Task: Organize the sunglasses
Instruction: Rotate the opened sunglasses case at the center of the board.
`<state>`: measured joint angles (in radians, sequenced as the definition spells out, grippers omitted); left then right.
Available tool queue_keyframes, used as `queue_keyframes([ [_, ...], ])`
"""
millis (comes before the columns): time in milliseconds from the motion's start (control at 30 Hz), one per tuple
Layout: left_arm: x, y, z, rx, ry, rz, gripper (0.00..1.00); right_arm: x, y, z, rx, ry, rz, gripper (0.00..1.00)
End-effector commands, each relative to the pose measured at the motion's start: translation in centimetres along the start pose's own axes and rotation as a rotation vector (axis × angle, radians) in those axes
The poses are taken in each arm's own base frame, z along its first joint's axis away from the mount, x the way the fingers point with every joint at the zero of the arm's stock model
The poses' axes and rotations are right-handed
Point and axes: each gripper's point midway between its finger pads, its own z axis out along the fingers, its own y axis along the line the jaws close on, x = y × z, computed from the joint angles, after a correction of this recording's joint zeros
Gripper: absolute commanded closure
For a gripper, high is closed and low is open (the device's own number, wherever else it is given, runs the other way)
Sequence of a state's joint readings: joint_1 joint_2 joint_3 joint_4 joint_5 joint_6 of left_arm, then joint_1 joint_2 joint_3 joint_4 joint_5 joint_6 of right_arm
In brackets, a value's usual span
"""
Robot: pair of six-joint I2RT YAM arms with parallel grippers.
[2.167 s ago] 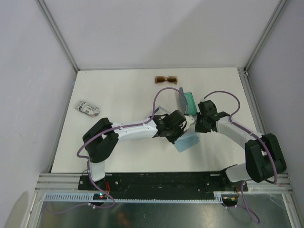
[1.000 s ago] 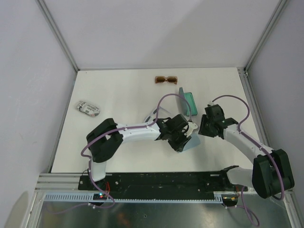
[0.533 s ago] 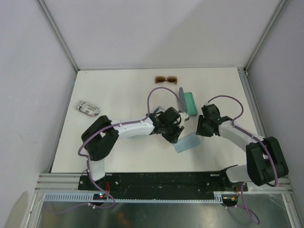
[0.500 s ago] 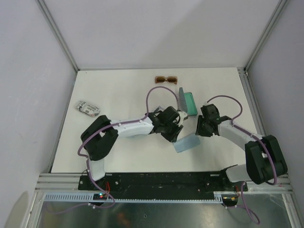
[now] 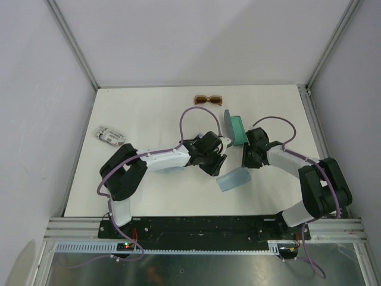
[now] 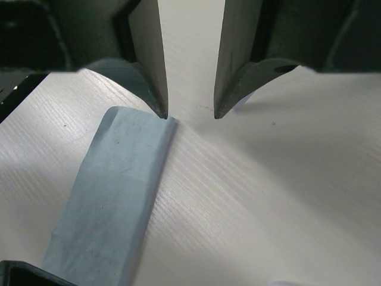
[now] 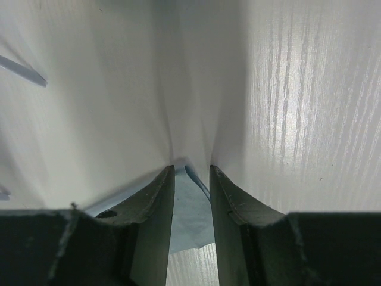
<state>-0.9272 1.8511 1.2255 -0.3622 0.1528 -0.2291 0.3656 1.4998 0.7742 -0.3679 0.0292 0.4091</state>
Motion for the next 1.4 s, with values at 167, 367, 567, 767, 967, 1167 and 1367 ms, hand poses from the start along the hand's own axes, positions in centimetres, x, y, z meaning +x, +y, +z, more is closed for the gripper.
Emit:
queue_keyframes([
  [167, -4.5, 0.4, -2.9, -0.003, -0.155, -0.065, 0.58, -4.7, 0.2, -2.6, -0.030, -0.144, 0.021, 0.66],
  [367, -7.0, 2.2, -6.4, -0.029, -0.300, -0.138, 0.59, -9.4, 0.8, -3.7, -0.037, -0.228, 0.040, 0.93],
  [567, -7.4, 3.7, -9.7, -0.061, -0.410, -0.183, 0.59, -13.4, 2.1, -1.9, -0.026, -0.256, 0.054, 1.00],
  [767, -6.2, 5.4, -11.5, -0.084, -0.448, -0.228, 0.58, -16.1, 2.2, 0.9, 0.006, -0.242, 0.047, 1.00],
  [967, -4.9, 6.1, -12.5, -0.078, -0.489, -0.273, 0.57, -16.8, 1.7, 3.8, 0.034, -0.206, 0.042, 1.00],
  [1167, -4.1, 6.0, -12.4, -0.054, -0.498, -0.299, 0.57, -14.7, 0.9, 5.8, 0.073, -0.118, 0.045, 1.00],
  [1367, -3.8, 5.9, -12.4, -0.046, -0.503, -0.300, 0.58, -11.1, 2.3, 4.9, 0.061, -0.079, 0.016, 1.00],
])
